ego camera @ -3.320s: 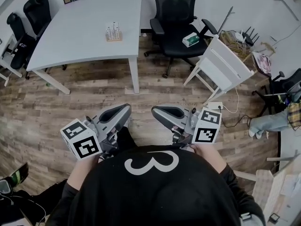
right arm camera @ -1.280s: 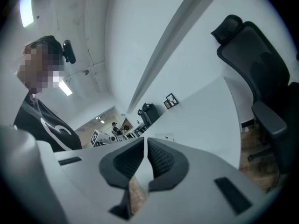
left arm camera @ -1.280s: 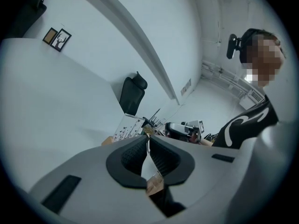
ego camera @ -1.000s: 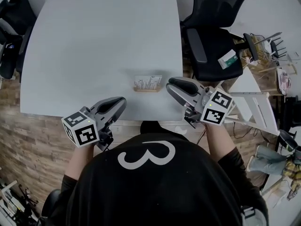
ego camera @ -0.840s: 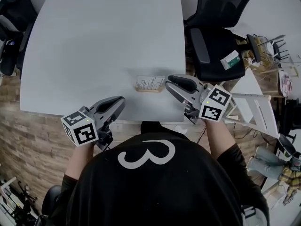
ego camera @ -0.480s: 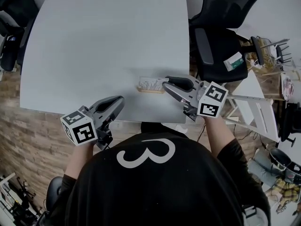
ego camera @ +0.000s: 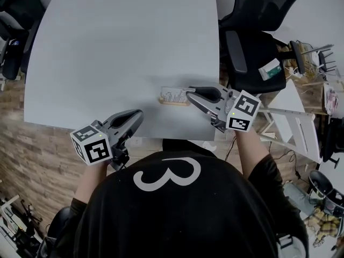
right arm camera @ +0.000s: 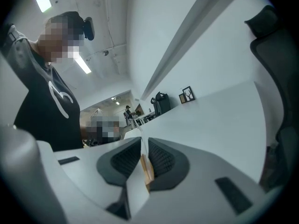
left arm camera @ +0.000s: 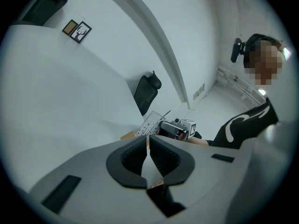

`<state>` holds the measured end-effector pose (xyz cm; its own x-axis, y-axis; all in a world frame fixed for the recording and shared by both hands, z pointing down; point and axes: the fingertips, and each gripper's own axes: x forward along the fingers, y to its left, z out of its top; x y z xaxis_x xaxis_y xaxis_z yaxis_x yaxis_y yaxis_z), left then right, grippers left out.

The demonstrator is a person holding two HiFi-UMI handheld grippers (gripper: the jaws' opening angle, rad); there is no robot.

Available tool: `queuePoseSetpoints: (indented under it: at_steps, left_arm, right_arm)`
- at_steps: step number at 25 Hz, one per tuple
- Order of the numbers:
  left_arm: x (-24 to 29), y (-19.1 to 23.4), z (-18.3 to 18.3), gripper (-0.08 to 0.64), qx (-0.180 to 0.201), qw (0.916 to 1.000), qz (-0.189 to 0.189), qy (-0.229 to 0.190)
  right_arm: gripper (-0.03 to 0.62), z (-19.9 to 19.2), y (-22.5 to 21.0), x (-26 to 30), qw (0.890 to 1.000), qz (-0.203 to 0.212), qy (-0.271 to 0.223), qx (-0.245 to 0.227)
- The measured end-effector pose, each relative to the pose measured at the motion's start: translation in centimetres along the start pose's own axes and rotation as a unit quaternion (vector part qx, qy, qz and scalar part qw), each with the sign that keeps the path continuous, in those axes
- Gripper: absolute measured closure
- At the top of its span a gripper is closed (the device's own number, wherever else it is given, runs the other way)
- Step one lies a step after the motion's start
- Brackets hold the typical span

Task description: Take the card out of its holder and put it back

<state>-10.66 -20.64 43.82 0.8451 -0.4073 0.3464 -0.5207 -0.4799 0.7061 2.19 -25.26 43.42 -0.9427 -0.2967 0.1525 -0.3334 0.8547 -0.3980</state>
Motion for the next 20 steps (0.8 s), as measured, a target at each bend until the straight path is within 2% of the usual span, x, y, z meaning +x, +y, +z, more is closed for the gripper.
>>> queuePoseSetpoints:
  at_steps: [8, 20]
  left_arm:
    - [0.1, 0.3, -0.4, 0.545, 0.000, 1.0000, 0.001, 0.005]
    - [0.2, 0.1, -0.6, 0.545, -0.003, 1.0000, 0.000, 0.007]
  right_arm:
    - [0.565, 0.0, 0.8, 0.1, 0.999, 0.009, -0.002, -0.031]
    - [0.569, 1.0, 1.5, 0.1, 0.998, -0.003, -0.020, -0.059]
